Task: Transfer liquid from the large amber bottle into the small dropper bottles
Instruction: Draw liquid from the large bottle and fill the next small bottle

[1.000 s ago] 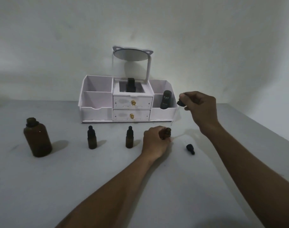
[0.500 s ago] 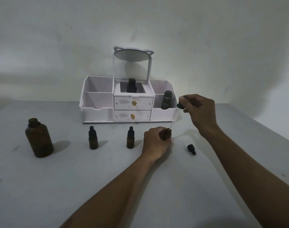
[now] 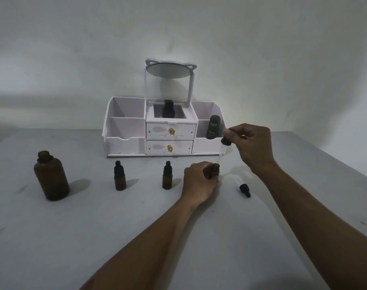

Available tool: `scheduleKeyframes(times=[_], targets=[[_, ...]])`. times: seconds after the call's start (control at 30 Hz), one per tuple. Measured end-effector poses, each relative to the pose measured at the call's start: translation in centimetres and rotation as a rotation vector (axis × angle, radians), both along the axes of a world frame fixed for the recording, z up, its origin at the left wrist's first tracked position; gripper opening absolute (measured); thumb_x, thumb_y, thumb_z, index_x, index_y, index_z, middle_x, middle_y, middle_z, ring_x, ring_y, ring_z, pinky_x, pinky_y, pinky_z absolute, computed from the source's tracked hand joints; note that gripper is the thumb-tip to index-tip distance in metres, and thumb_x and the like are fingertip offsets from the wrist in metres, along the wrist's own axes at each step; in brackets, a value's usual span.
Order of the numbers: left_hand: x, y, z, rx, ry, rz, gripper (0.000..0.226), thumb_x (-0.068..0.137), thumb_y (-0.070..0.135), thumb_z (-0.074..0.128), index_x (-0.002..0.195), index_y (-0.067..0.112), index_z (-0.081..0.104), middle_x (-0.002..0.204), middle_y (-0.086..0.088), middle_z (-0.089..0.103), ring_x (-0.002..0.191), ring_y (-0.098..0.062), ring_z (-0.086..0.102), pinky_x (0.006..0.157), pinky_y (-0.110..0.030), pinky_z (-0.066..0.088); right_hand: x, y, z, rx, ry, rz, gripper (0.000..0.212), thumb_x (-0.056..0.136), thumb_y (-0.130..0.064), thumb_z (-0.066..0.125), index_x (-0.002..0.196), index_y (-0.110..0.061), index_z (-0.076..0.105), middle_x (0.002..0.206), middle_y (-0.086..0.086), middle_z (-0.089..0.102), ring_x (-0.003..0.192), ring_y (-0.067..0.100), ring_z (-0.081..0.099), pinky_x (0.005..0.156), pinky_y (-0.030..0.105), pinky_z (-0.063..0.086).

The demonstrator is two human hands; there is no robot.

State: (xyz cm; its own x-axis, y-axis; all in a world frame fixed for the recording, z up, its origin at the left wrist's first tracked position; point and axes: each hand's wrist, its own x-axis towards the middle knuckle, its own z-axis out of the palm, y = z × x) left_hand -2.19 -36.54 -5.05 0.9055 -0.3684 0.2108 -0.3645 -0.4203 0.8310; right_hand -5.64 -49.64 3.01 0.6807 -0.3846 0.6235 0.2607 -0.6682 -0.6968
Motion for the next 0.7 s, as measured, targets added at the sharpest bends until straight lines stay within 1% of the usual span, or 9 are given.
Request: scheduleKeyframes(times=[0.13,0.23,0.3,0.37,0.47,0.53,0.6,0.7], targets=[[0.0,0.0,0.0,0.011,0.003,0.000,0.038,0.086,0.027,0.073,0.123,0.018,0.066,0.124,-0.001,0.067,0.112,-0.020,0.062,0.109,-0.032,0.041,0.0,0.3,0.0,-0.029,-0.013,-0.010,0.010,0.087,-0.014,0.076,0.083,-0.006,0.080,0.073,0.003,0.077,0.058,-0.005,0.063,0.062,0.008,0.045],[0.1,-0.1,0.0,0.007,0.007,0.003,0.039,0.086,0.027,0.073,0.124,0.019,0.066,0.125,-0.001,0.067,0.113,-0.020,0.062,0.109,-0.033,0.041,0.0,0.4,-0.1,-0.022,-0.025,-0.009,0.010,0.087,-0.013,0.075,0.082,-0.006,0.079,0.071,0.003,0.076,0.056,-0.006,0.063,0.061,0.007,0.043],[0.2,-0.1,0.0,0.016,0.012,0.009,0.040,0.086,0.027,0.073,0.125,0.019,0.065,0.126,-0.001,0.066,0.114,-0.020,0.061,0.110,-0.033,0.039,0.0,0.4,-0.1,-0.024,-0.041,-0.023,0.010,0.088,-0.014,0.075,0.083,-0.006,0.080,0.073,0.003,0.076,0.059,-0.006,0.065,0.064,0.008,0.046],[0.2,-0.2,0.0,0.011,0.018,0.011,0.040,0.087,0.028,0.072,0.125,0.019,0.065,0.127,-0.002,0.066,0.115,-0.021,0.061,0.110,-0.033,0.038,0.1,0.4,-0.2,-0.007,-0.056,-0.030,0.011,0.088,-0.017,0.075,0.085,-0.007,0.080,0.075,0.002,0.077,0.064,-0.004,0.069,0.072,0.014,0.052],[0.2,-0.1,0.0,-0.002,0.019,-0.004,0.040,0.088,0.025,0.072,0.126,0.018,0.065,0.128,-0.003,0.065,0.116,-0.020,0.060,0.110,-0.032,0.038,0.1,0.3,-0.1,0.051,-0.054,-0.022,0.014,0.087,-0.023,0.076,0.092,-0.010,0.080,0.078,0.001,0.078,0.072,0.007,0.075,0.081,0.030,0.060],[0.0,0.0,0.0,-0.016,0.043,-0.029,0.044,0.087,0.023,0.072,0.130,0.018,0.062,0.131,-0.003,0.063,0.117,-0.019,0.059,0.107,-0.030,0.039,0.1,0.2,0.0,0.076,-0.058,-0.025,0.015,0.087,-0.025,0.076,0.093,-0.011,0.080,0.079,0.002,0.078,0.076,0.014,0.076,0.082,0.037,0.061],[-0.1,0.2,-0.1,-0.073,0.104,-0.044,0.055,0.084,0.023,0.076,0.135,0.020,0.056,0.134,-0.001,0.060,0.117,-0.017,0.058,0.100,-0.027,0.043,0.0,0.3,0.4,0.096,-0.070,-0.023,0.015,0.087,-0.025,0.076,0.092,-0.012,0.079,0.081,0.004,0.078,0.079,0.019,0.075,0.081,0.043,0.061],[-0.7,1.2,0.0,-0.145,0.172,-0.051,0.064,0.081,0.024,0.079,0.138,0.025,0.051,0.132,0.002,0.058,0.113,-0.013,0.056,0.091,-0.023,0.044,-0.3,0.7,1.4,0.113,-0.102,-0.018,0.014,0.087,-0.025,0.076,0.093,-0.013,0.079,0.083,0.004,0.078,0.081,0.023,0.075,0.081,0.046,0.061]])
